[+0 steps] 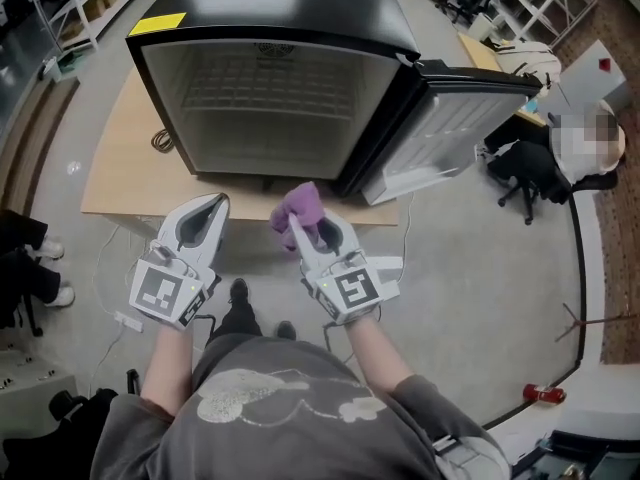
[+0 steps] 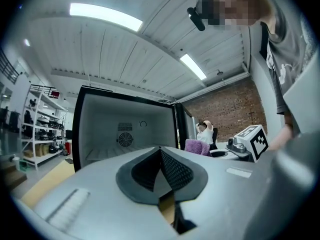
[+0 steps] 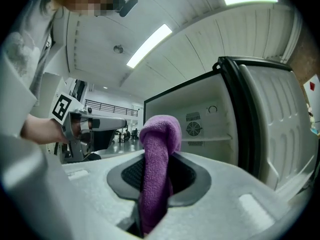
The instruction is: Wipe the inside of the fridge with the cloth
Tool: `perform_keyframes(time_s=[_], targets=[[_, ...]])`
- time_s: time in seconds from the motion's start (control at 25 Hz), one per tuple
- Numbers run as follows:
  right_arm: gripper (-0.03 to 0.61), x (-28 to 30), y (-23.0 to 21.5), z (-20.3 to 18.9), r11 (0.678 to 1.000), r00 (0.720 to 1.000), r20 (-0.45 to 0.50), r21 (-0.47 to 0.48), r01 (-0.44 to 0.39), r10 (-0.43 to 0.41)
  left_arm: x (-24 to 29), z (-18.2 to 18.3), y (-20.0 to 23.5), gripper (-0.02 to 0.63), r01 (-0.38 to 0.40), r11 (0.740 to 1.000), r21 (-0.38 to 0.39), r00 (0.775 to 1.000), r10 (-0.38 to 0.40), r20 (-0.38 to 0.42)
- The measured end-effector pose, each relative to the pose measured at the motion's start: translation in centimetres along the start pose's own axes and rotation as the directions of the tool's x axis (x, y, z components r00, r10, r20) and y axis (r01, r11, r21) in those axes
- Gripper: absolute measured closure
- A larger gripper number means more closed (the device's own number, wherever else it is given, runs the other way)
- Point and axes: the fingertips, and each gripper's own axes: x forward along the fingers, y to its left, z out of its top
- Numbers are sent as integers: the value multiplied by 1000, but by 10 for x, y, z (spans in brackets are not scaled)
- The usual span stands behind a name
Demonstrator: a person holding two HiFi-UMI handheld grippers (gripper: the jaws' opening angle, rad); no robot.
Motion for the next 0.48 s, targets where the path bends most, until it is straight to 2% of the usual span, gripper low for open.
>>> perform_keyframes(time_s=[0.24,0.48], targets=[[503,73,-1,21,1000,999,40,-12,29,-28,21,12,61,595,24,999,26,999,-24,33],[503,150,9,62,999,993,113,-29,-18,21,31,21,120,596,-6,997,76,1000,4,31]])
